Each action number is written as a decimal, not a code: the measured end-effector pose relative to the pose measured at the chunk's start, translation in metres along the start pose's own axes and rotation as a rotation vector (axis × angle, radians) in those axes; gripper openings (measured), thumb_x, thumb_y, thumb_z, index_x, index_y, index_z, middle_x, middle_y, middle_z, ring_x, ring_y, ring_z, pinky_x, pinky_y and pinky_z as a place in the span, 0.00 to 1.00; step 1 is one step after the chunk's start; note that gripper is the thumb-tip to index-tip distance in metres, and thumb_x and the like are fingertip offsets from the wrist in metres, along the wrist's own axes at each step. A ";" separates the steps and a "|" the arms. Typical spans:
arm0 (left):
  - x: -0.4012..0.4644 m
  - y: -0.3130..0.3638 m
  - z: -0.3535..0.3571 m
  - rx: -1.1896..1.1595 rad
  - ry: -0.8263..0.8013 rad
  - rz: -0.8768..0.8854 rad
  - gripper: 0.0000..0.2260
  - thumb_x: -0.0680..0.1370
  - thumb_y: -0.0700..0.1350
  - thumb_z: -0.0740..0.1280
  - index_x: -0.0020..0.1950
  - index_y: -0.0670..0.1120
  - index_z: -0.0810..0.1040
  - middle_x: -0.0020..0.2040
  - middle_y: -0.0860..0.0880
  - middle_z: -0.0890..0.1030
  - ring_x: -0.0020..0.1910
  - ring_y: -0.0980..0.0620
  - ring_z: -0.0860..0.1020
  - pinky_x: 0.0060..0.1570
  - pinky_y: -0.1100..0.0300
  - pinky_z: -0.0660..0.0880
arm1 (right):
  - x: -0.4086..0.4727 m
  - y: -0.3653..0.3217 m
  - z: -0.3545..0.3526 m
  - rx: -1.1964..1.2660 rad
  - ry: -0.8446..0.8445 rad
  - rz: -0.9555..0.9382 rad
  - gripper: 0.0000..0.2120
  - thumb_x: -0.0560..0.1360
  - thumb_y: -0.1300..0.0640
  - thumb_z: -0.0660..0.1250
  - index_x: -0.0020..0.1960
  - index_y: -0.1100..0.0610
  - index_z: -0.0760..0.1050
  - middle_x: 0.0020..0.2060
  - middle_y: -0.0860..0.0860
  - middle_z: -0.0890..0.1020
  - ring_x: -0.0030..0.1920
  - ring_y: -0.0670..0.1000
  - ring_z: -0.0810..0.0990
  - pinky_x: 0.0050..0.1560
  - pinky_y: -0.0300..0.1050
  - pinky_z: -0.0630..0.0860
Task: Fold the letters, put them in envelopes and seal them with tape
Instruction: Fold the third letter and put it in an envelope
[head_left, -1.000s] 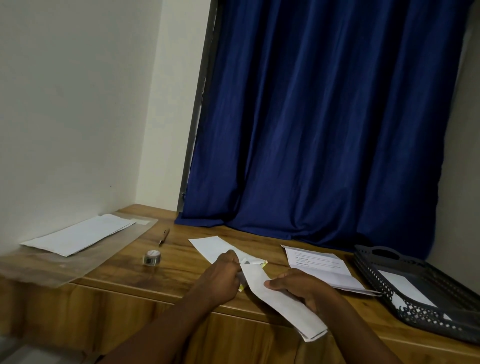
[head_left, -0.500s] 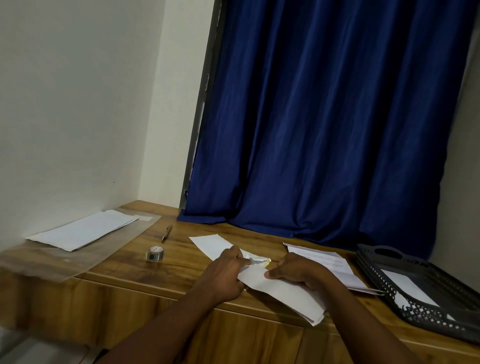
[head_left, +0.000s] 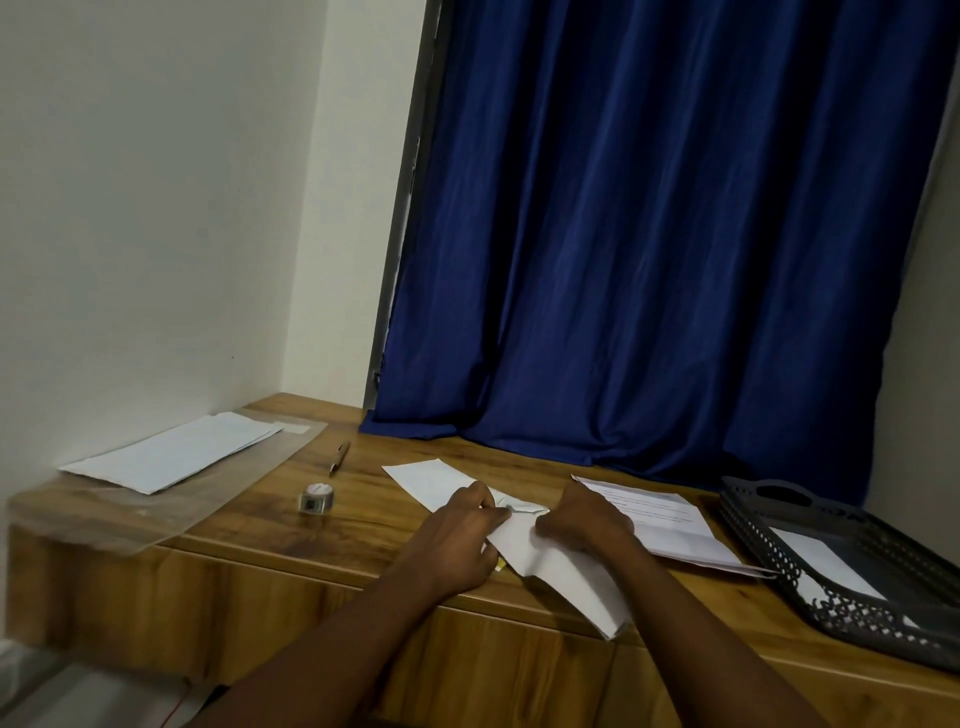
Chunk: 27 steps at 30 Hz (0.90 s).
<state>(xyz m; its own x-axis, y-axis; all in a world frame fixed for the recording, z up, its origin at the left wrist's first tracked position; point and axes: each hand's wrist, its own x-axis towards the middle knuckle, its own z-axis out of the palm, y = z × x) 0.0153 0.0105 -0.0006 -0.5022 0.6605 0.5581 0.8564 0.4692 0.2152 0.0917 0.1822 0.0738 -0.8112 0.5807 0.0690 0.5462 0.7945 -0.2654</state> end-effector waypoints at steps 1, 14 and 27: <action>0.000 0.000 0.000 -0.001 0.000 0.000 0.27 0.79 0.49 0.65 0.79 0.52 0.69 0.65 0.51 0.70 0.64 0.52 0.70 0.58 0.59 0.74 | 0.000 0.000 -0.001 0.018 -0.008 0.003 0.29 0.72 0.44 0.70 0.70 0.53 0.70 0.66 0.52 0.78 0.63 0.55 0.78 0.53 0.48 0.71; 0.000 0.001 -0.002 -0.033 -0.035 0.009 0.26 0.79 0.51 0.67 0.78 0.52 0.70 0.64 0.53 0.69 0.63 0.53 0.71 0.55 0.61 0.73 | 0.008 0.000 0.009 0.341 -0.093 0.049 0.33 0.69 0.46 0.75 0.69 0.57 0.70 0.43 0.48 0.75 0.43 0.49 0.77 0.48 0.47 0.77; -0.001 0.003 -0.002 -0.044 -0.060 -0.034 0.25 0.80 0.52 0.66 0.78 0.50 0.70 0.66 0.51 0.69 0.62 0.52 0.73 0.54 0.62 0.72 | -0.006 0.042 0.000 0.365 -0.323 0.075 0.45 0.60 0.26 0.76 0.65 0.54 0.71 0.49 0.50 0.79 0.49 0.52 0.81 0.39 0.44 0.78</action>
<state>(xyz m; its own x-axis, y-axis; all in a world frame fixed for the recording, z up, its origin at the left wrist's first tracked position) 0.0185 0.0097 0.0014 -0.5363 0.6794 0.5008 0.8425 0.4666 0.2692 0.1196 0.2118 0.0622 -0.8271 0.5034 -0.2500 0.5440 0.6049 -0.5815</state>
